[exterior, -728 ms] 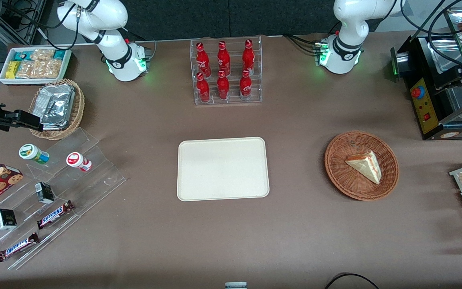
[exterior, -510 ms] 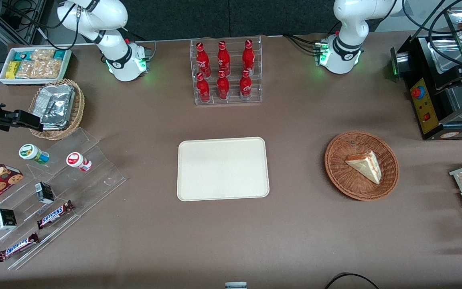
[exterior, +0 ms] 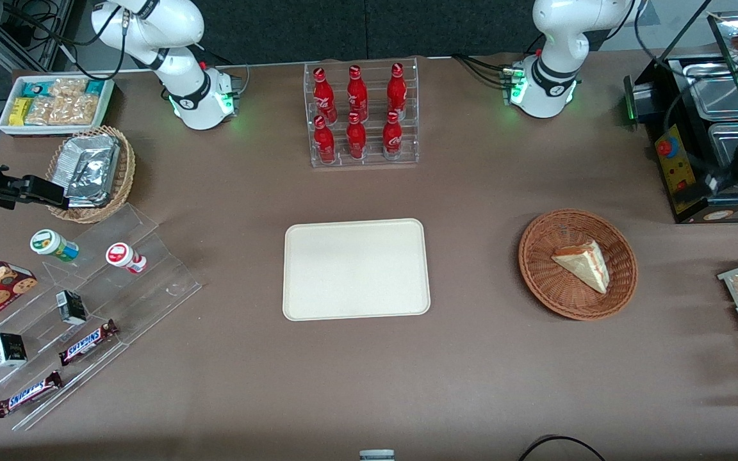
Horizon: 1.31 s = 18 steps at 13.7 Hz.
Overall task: Place sandwich from basket to tray
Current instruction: 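Move the left gripper over the wicker basket toward the sandwich, then lower the left gripper and close it on the wrapped sandwich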
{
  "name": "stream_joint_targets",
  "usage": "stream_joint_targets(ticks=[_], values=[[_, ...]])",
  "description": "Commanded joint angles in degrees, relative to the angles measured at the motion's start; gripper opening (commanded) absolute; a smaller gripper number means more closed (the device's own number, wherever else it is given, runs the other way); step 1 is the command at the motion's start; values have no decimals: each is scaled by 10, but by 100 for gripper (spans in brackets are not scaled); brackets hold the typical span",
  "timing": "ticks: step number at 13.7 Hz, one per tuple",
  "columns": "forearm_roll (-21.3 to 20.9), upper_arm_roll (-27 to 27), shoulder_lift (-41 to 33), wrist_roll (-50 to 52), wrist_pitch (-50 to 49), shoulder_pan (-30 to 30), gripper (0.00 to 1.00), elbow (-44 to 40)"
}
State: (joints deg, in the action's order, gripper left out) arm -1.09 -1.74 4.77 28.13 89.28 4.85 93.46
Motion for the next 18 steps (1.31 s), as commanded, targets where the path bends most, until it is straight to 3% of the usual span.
stream_joint_targets(ticks=[1,7,18], values=[[-8,0,-12,149,135,-4,100,119],[2,-9,-9,262,444,-19,100,323],[6,-9,58,312,592,-31,100,404]])
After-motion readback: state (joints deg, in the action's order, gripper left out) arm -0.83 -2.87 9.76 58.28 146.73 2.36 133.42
